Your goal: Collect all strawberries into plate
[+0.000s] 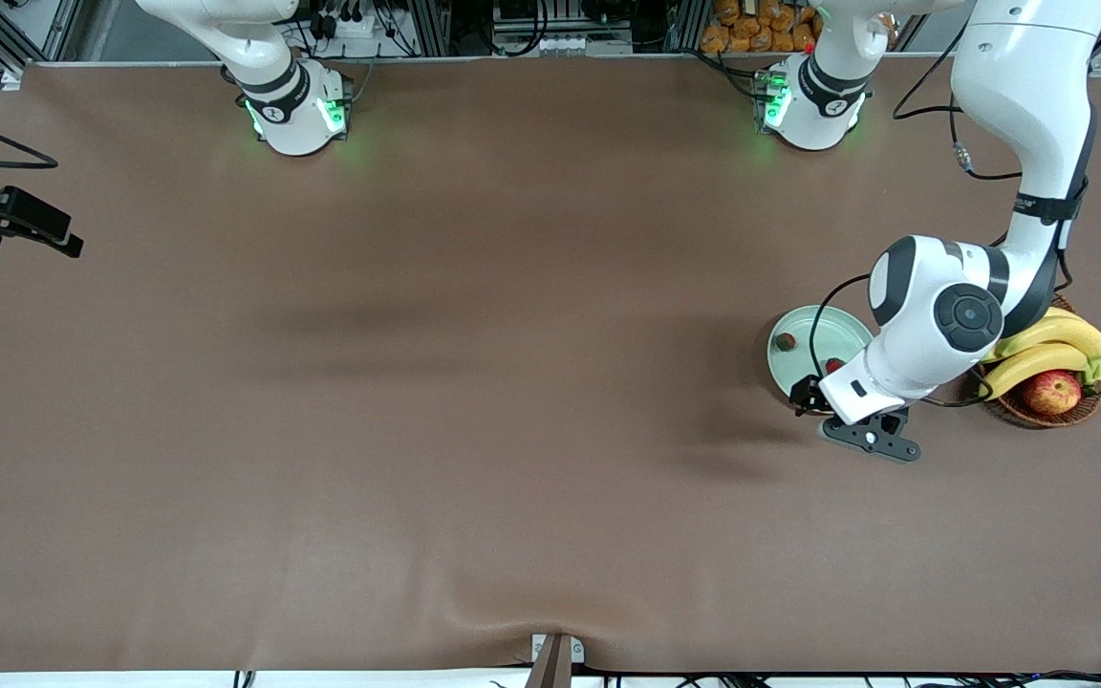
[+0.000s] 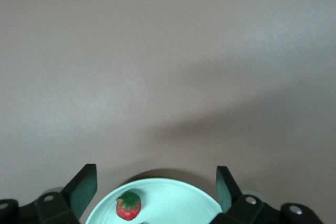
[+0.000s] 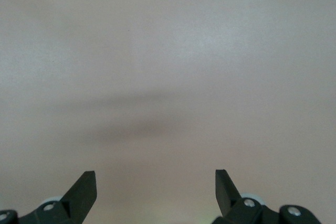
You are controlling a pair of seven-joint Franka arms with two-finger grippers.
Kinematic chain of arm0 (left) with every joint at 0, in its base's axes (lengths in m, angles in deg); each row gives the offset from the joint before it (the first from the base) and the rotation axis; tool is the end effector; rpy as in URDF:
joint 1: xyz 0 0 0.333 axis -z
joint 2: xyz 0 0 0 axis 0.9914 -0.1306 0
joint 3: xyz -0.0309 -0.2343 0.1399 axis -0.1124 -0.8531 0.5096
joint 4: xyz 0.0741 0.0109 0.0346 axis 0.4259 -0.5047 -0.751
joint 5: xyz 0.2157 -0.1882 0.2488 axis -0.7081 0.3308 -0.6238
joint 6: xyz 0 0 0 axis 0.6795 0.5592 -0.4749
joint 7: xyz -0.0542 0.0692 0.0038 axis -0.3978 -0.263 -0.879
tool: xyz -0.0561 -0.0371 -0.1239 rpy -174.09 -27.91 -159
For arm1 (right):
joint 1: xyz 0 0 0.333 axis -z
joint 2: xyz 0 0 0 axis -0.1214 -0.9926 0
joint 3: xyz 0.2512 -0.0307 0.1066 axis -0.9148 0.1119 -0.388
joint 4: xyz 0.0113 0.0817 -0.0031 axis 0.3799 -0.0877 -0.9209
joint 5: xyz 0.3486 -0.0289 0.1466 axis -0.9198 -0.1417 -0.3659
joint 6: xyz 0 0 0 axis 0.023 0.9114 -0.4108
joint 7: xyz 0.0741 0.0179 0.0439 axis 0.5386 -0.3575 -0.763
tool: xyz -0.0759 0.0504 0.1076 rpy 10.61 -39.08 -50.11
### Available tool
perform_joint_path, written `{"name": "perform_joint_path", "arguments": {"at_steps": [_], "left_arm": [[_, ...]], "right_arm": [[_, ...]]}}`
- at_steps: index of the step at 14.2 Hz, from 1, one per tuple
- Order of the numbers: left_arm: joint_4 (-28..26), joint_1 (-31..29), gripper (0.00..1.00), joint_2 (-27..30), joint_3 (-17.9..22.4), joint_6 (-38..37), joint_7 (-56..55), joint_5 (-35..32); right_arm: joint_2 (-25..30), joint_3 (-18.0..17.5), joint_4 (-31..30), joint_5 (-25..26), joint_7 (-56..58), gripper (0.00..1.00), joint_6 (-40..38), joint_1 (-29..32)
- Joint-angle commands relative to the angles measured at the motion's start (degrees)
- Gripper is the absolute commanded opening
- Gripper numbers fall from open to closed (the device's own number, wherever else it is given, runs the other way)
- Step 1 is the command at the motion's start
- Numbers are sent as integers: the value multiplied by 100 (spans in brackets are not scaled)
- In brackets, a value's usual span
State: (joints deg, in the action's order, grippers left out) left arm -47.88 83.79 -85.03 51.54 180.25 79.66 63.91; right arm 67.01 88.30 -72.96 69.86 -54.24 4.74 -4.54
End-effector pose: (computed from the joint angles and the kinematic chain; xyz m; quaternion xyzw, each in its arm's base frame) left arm 0.6163 -0.1097 0.2298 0.9851 -0.1623 0.0561 0.0073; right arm 0.5311 -0.0227 0.5597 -0.9986 0.0433 0.0219 0.0199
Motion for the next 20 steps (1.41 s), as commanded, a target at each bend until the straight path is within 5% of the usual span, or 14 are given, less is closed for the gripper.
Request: {"name": "perform_joint_path", "arguments": {"at_steps": [1,8,12,20], "left_arm": [[148,-15,100,61,1,-104,-100,-140],[772,2,100,140,220,-482,-39,-131],[834,-15,100,631,247,-780,-82,-61],[1282,64,100,2019,168,-3029,-706,177]], "right_arm": [[-29,-47,75,-109,-9,100,-83,91],[-11,-47,154,-74,-35,100,-83,152],[-20,-56,172,-12,-70,100,-163,126],[-20,-65,180,-21,-53,100,-154,91]]}}
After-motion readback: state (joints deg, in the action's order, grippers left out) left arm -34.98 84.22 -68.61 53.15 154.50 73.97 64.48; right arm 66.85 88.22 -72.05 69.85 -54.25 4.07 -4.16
